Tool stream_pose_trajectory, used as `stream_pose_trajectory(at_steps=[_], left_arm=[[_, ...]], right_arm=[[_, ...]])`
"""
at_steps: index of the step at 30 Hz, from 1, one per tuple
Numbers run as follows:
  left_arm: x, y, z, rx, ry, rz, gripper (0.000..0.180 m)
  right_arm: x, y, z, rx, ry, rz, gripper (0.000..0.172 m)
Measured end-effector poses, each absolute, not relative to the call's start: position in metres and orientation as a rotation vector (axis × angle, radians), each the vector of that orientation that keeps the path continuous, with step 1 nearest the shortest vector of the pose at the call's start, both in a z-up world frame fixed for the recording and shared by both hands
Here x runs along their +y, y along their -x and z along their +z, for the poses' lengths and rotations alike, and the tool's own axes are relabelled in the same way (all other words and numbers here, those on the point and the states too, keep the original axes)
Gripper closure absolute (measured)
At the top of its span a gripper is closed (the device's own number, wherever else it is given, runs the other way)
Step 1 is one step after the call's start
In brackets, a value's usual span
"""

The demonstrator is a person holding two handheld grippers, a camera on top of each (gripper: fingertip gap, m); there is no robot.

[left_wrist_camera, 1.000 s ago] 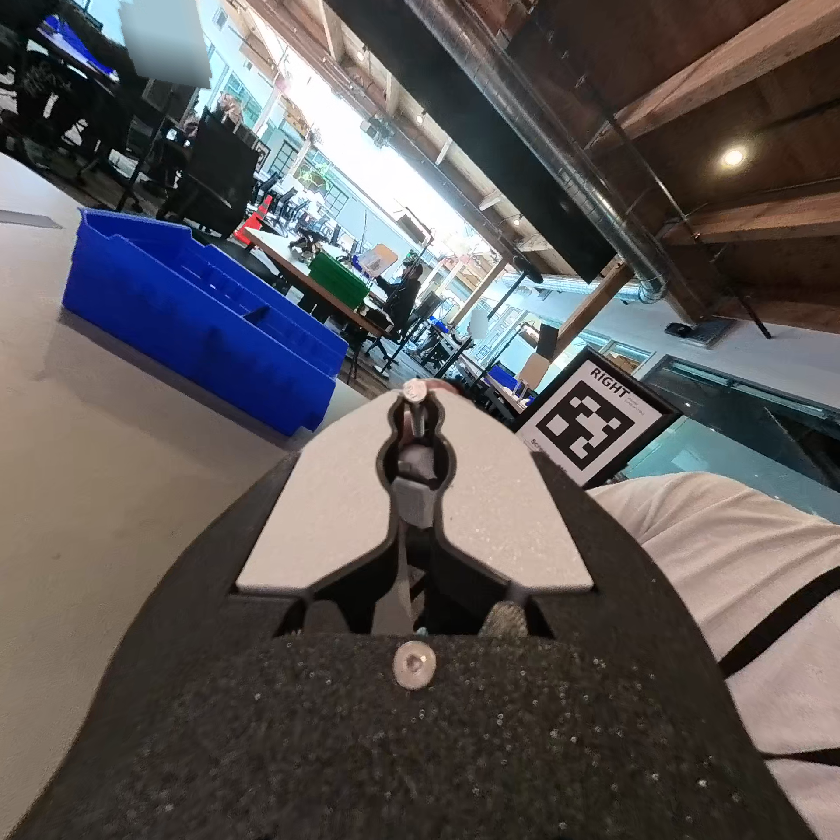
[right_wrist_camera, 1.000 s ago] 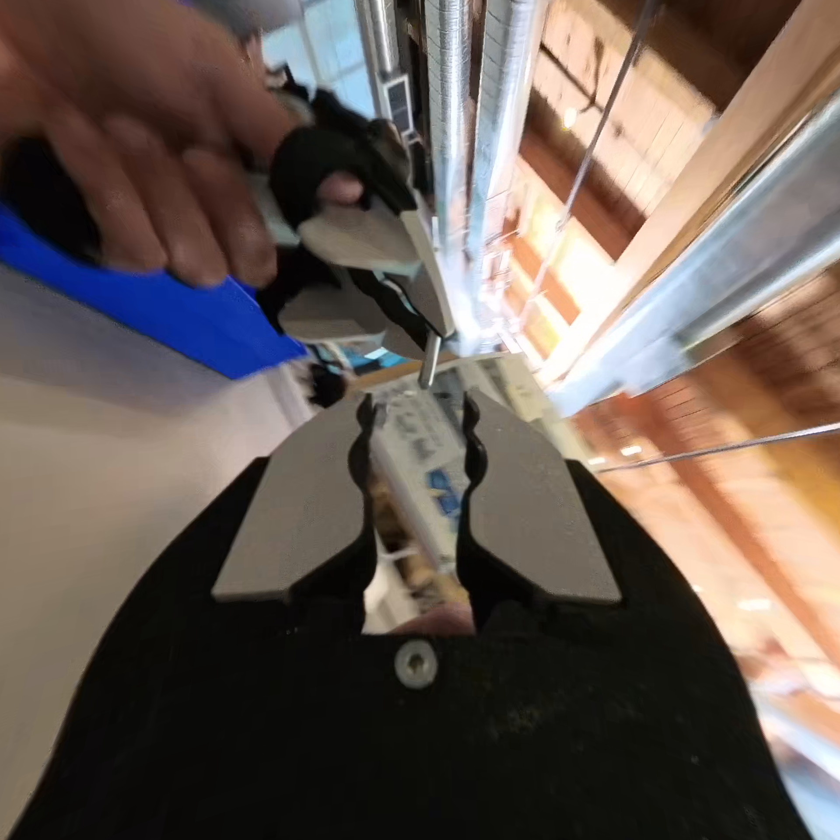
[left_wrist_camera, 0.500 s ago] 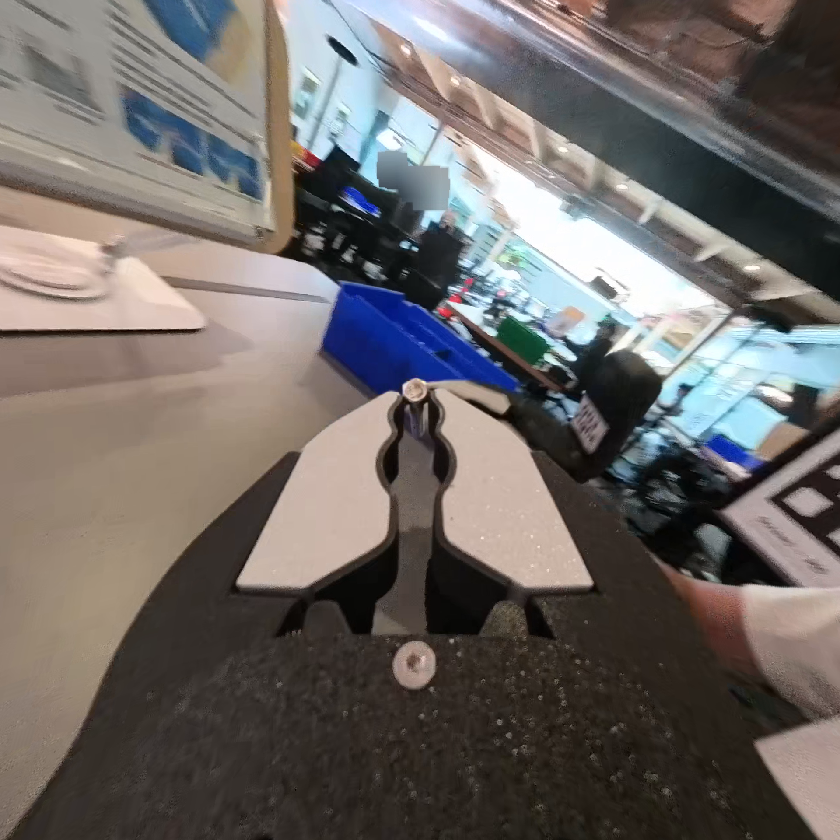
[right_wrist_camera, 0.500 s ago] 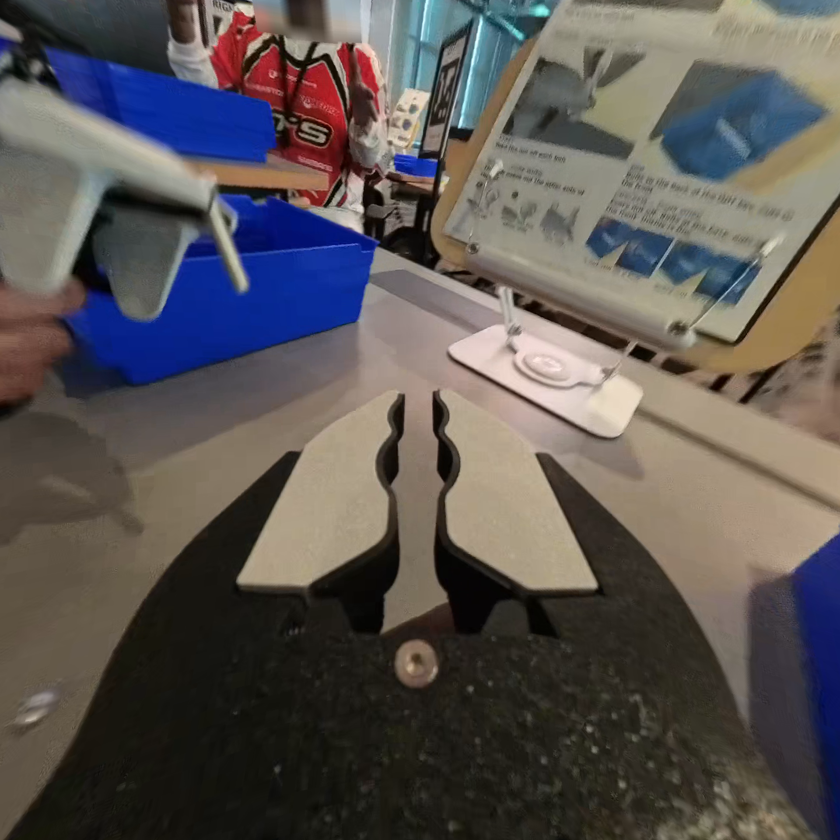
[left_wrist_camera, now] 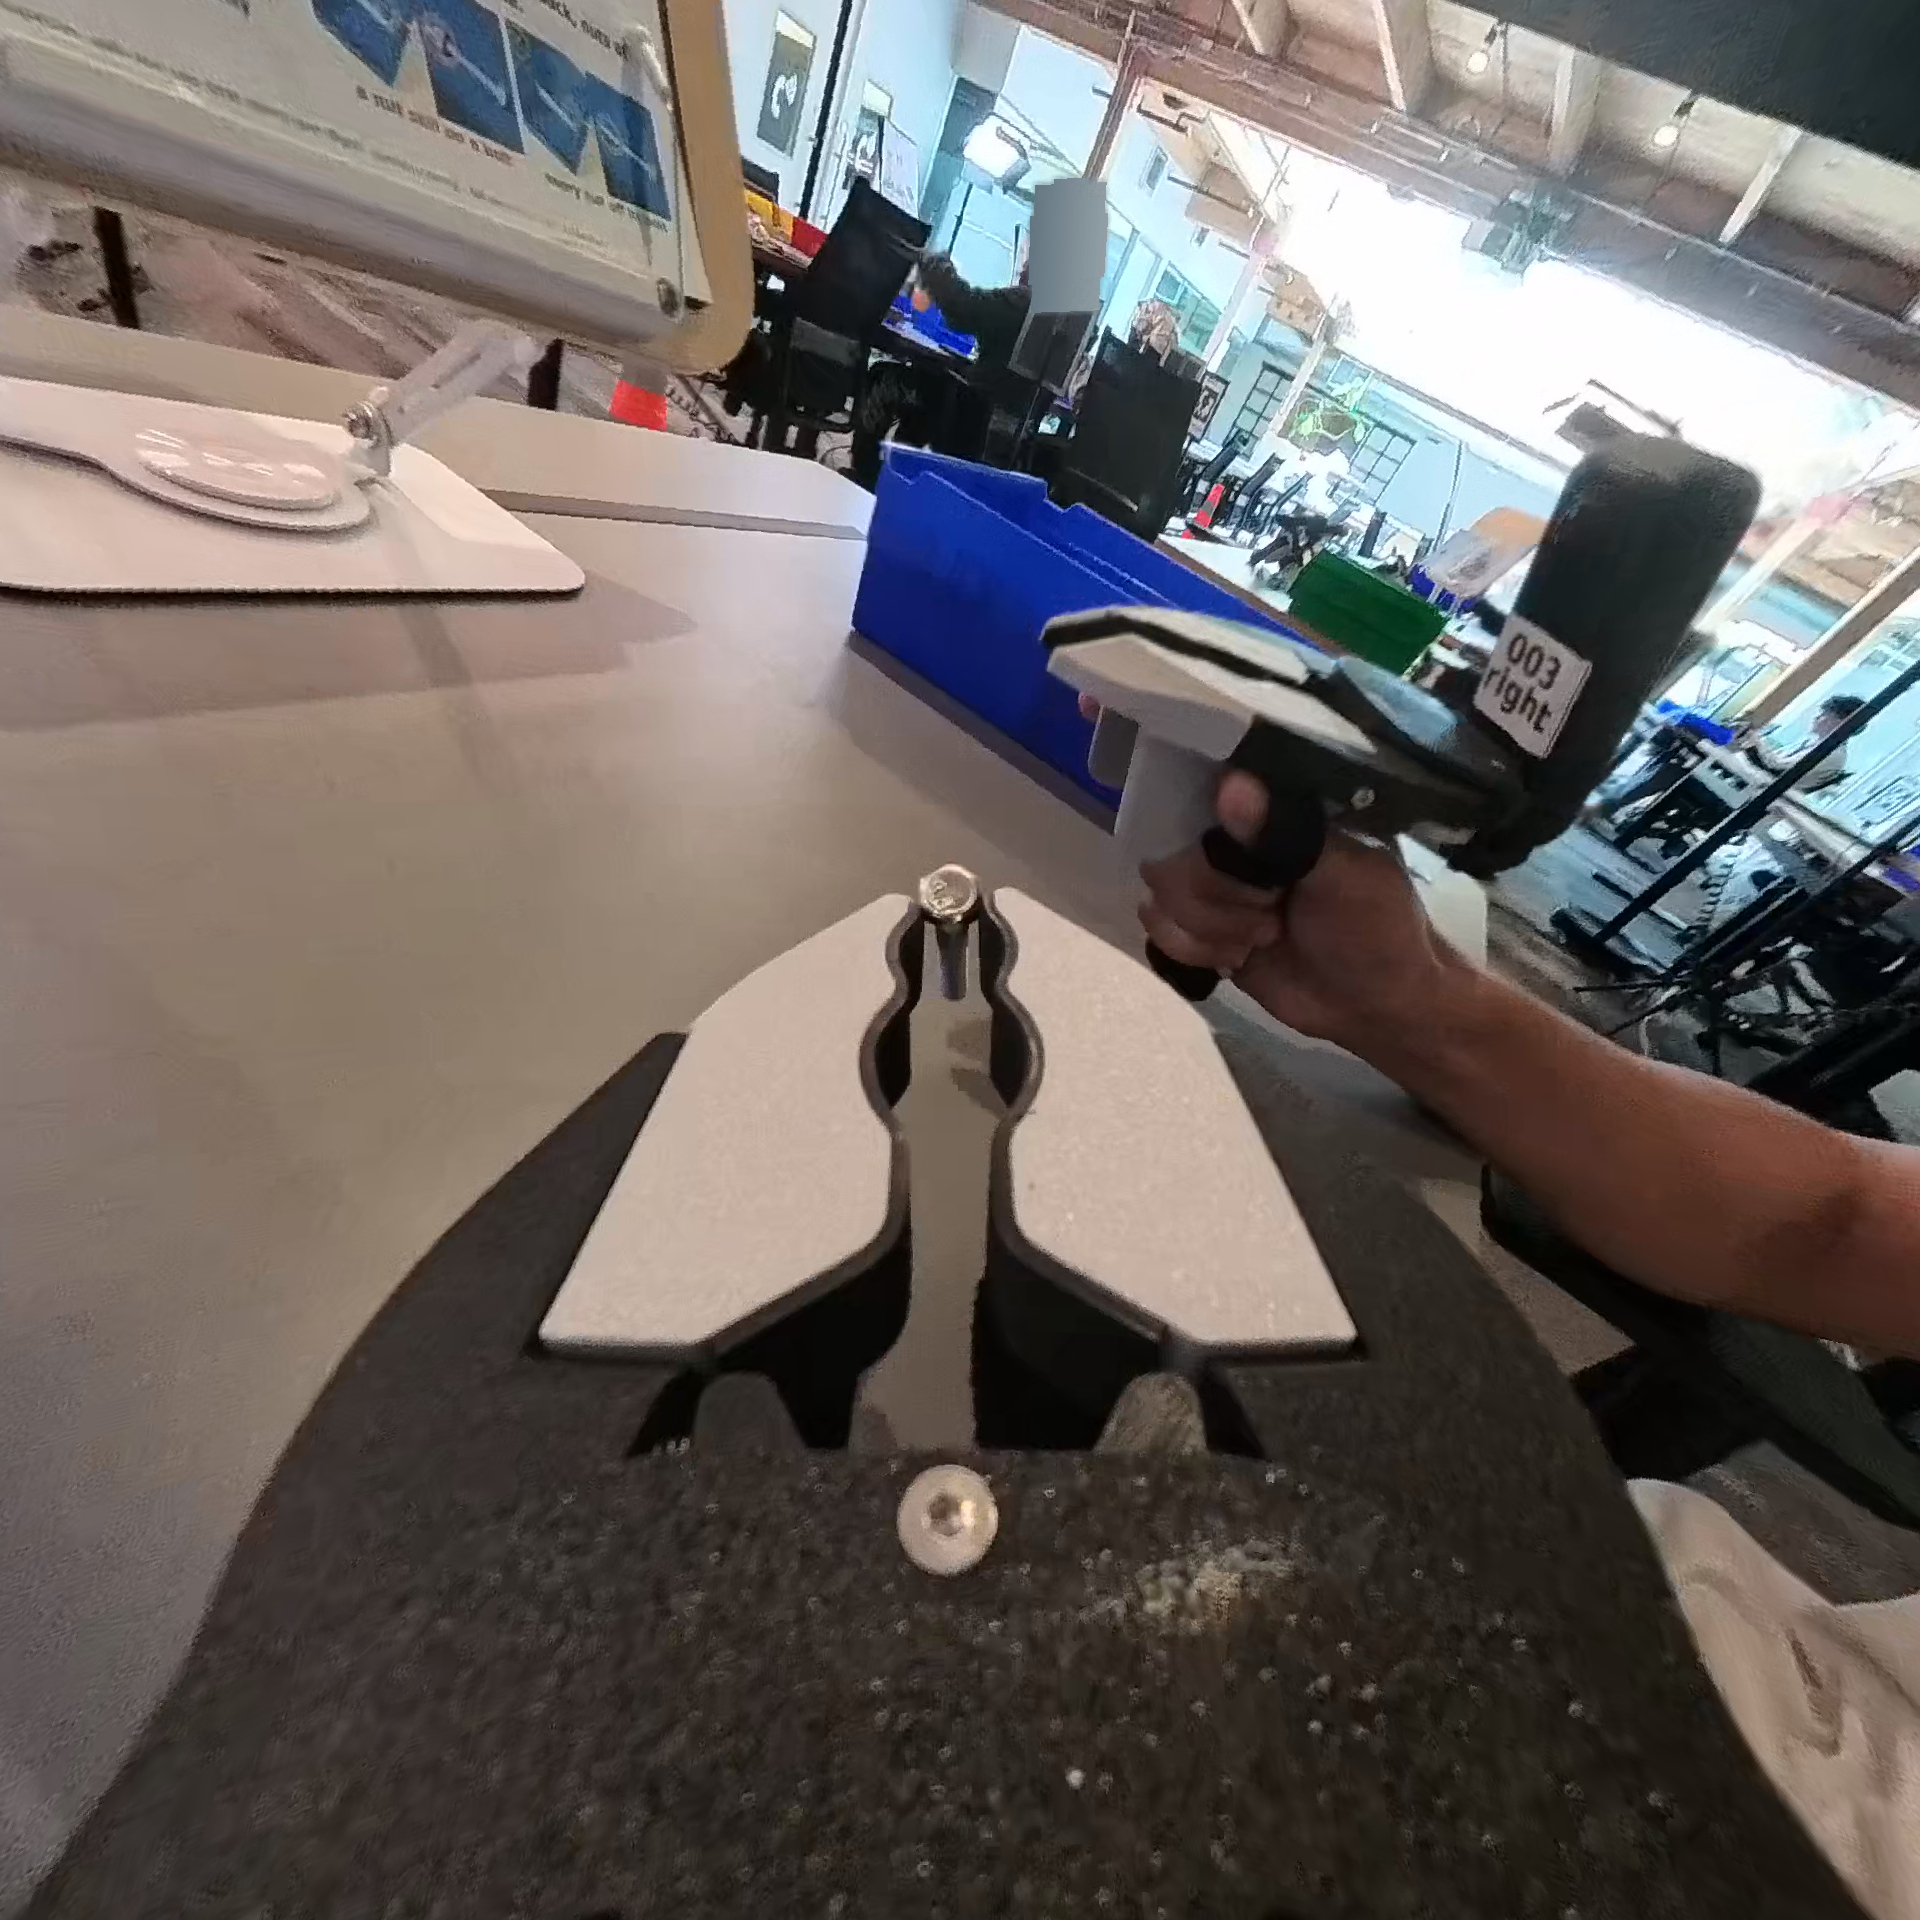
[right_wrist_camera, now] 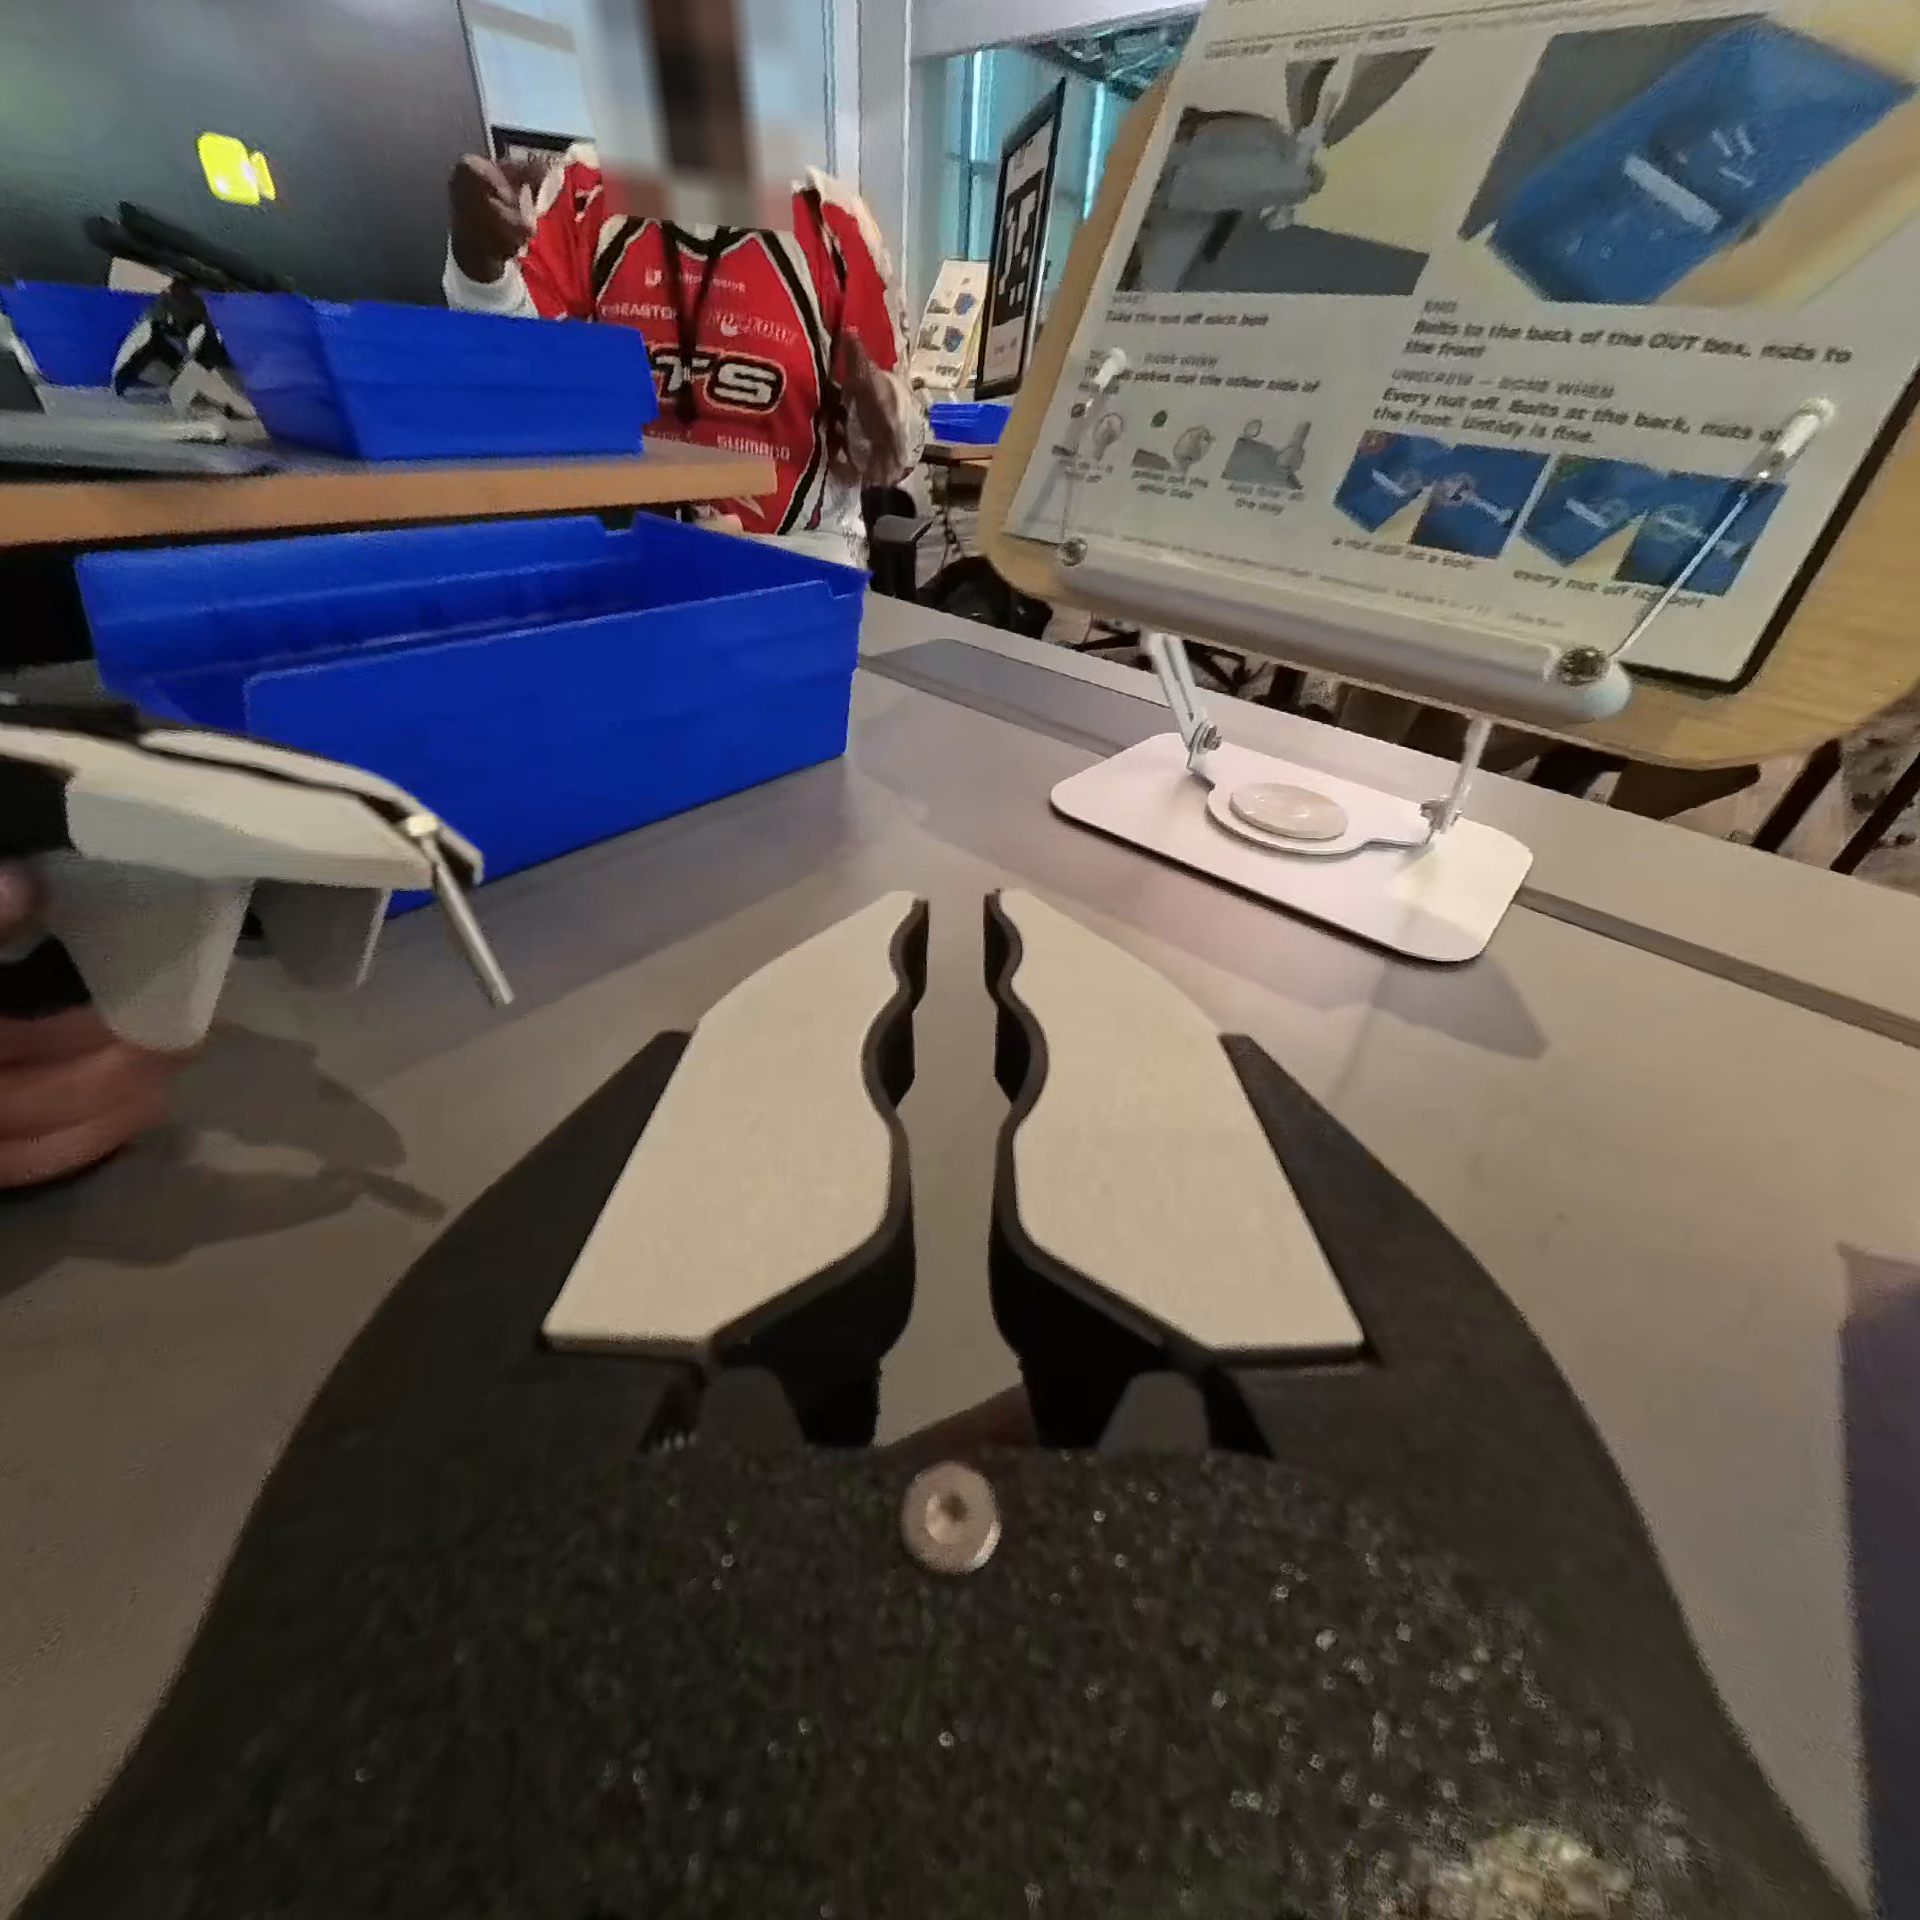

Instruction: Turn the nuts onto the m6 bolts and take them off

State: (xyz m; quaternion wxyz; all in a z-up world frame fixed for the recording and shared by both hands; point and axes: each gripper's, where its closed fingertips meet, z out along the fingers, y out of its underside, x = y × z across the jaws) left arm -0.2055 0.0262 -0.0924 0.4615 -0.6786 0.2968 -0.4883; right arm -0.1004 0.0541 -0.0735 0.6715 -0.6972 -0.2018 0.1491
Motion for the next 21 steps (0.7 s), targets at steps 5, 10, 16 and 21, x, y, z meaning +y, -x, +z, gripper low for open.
stream_pose_trajectory(at_steps=[5,10,16,21], left_arm=[[0.034,0.206,-0.088,0.692,1.664,-1.259,0.171],[0.033,0.200,-0.088,0.712,1.662,-1.262,0.171],[0.032,0.197,-0.089,0.732,1.665,-1.250,0.171],[0.033,0.199,-0.089,0.727,1.664,-1.255,0.171]], right_arm=[[0.047,0.107,-0.075,-0.557,1.519,0.206,0.163],[0.045,0.105,-0.078,-0.553,1.529,0.213,0.163],[0.046,0.097,-0.075,-0.498,1.538,0.279,0.163],[0.046,0.097,-0.077,-0.505,1.544,0.260,0.163]])
